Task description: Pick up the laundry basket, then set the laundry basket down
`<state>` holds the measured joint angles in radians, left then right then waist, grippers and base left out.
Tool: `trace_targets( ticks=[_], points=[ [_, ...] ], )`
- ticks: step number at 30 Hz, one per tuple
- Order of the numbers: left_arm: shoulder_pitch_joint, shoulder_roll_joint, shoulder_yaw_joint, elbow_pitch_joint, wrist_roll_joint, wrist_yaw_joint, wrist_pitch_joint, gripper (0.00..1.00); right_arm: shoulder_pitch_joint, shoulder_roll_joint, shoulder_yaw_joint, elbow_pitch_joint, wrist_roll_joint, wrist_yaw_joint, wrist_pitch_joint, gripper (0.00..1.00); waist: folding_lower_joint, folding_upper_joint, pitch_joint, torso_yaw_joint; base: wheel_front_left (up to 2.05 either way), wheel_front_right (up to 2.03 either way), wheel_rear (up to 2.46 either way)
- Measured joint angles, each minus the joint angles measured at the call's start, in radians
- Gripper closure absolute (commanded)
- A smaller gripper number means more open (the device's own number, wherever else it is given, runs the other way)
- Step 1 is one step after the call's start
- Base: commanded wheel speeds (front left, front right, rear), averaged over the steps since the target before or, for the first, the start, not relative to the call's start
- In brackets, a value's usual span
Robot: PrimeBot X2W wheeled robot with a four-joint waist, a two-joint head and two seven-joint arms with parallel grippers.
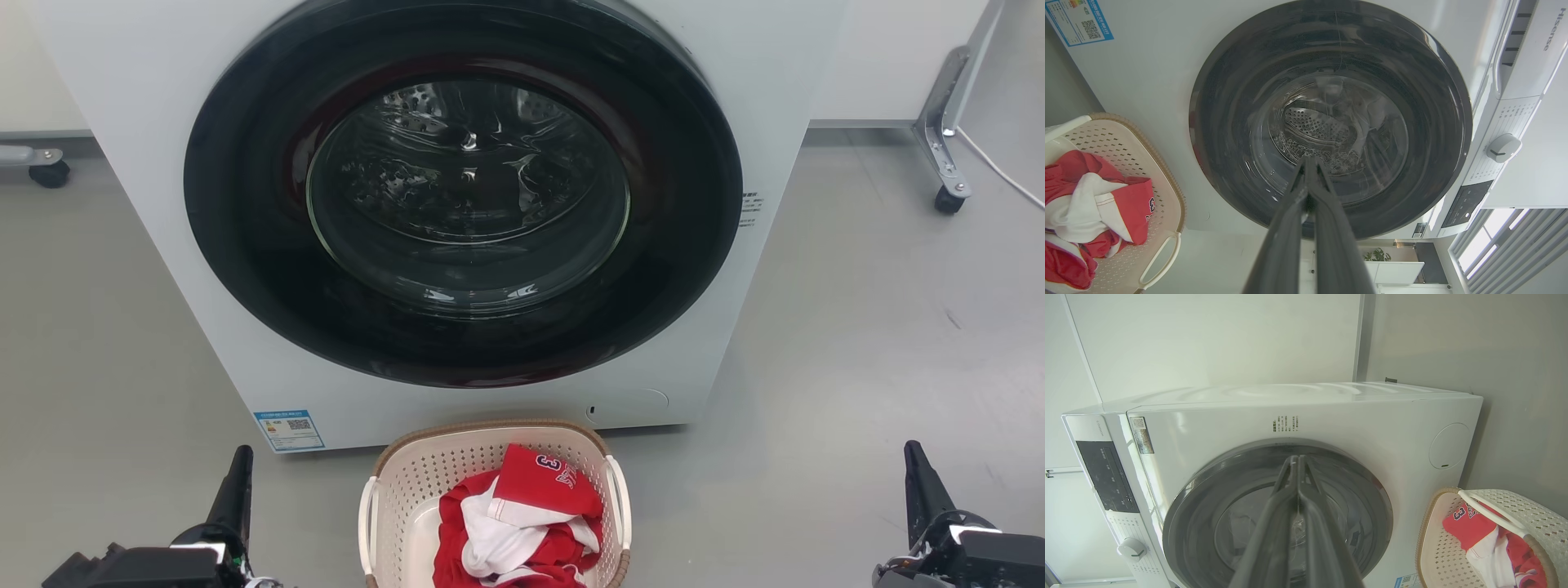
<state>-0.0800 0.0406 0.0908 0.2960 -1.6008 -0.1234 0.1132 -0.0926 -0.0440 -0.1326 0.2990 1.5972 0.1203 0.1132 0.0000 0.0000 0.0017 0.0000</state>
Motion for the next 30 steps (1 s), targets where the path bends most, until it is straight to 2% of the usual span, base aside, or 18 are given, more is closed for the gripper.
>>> trace_targets(
  ticks=[30],
  points=[
    [0.000, 0.000, 0.000, 0.000, 0.000, 0.000, 0.000, 1.00, 0.000, 0.000, 0.000, 0.000, 0.000, 0.000, 0.000, 1.00, 0.0000, 0.0000, 0.000, 0.000, 0.00, 0.00, 0.00]
  ],
)
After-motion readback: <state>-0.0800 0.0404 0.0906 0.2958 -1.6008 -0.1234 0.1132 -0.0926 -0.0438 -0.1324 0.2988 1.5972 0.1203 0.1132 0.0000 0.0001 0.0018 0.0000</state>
